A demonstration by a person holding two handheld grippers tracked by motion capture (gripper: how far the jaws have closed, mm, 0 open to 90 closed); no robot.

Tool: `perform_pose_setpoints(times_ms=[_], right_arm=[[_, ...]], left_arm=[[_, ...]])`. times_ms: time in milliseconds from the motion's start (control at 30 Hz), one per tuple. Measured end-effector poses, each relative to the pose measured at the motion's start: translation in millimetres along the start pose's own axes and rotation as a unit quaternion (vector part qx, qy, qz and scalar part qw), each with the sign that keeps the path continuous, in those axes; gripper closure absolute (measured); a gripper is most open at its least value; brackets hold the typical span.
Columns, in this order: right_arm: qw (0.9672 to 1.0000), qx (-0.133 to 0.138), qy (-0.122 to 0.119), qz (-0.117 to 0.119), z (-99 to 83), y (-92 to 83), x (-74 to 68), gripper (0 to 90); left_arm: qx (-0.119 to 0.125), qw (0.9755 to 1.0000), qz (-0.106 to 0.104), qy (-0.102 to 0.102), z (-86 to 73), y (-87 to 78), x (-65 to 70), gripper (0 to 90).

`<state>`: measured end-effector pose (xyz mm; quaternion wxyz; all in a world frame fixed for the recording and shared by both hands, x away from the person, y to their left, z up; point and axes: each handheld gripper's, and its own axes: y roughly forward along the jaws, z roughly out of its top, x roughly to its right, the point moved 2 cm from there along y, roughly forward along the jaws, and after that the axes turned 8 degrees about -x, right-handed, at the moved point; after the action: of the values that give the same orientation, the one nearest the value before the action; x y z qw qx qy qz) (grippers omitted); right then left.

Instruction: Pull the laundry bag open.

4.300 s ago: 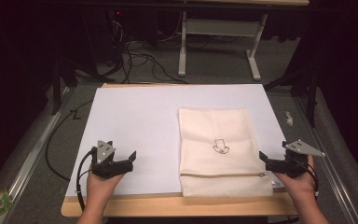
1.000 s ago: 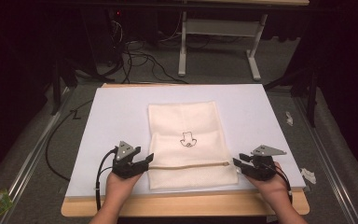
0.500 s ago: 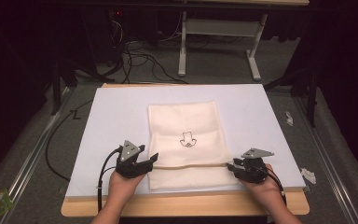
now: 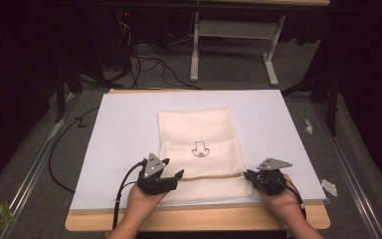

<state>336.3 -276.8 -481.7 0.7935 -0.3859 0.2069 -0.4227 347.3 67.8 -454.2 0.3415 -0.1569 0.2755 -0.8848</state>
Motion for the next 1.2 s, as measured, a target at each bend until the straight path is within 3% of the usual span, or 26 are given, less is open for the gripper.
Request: perform_pose_setpoints(times_ms=[33, 133, 200, 300, 467, 600, 800, 1033, 1200], right_arm=[[1.0, 0.0, 0.0, 0.0, 0.0, 0.0, 0.0, 83.5], [0.9999, 0.015, -0.004, 0.005, -0.7, -6.6, -0.5, 83.9], [0.9997, 0.023, -0.005, 0.008, -0.8, -9.5, -0.8, 84.2], [0.9994, 0.029, -0.014, 0.009, 0.3, -13.3, -0.3, 84.6], [0.9991, 0.032, -0.023, 0.013, 1.3, -14.7, 0.8, 84.7], [0.999, 0.034, -0.026, 0.014, 1.8, -15.5, 0.8, 84.7], [0.9986, 0.042, -0.026, 0.017, 1.8, -18.3, -0.4, 84.6], [0.9984, 0.046, -0.022, 0.024, 1.9, -19.9, 0.1, 84.5], [0.998, 0.052, -0.023, 0.027, 2.6, -21.5, 0.2, 84.6]], left_arm=[[0.0, 1.0, 0.0, 0.0, 0.0, 0.0, 0.0, 36.9], [-0.016, 0.9992, -0.03, 0.02, 2.6, 11.6, 18.0, 39.7], [-0.021, 0.9981, -0.053, 0.022, 5.8, 21.4, 31.1, 42.3], [-0.021, 0.9967, -0.07, 0.034, 10.4, 32.7, 48.1, 47.4], [-0.014, 0.9962, -0.083, 0.022, 13.9, 46.7, 59.3, 52.6], [-0.006, 0.9962, -0.082, 0.029, 16.5, 56.2, 66.5, 55.0], [-0.021, 0.9941, -0.103, 0.026, 23.3, 80.3, 82.3, 55.4], [-0.037, 0.9936, -0.102, 0.029, 32.1, 100.1, 97.5, 60.1], [-0.031, 0.9944, -0.096, 0.031, 36.8, 111.2, 105.9, 63.2]])
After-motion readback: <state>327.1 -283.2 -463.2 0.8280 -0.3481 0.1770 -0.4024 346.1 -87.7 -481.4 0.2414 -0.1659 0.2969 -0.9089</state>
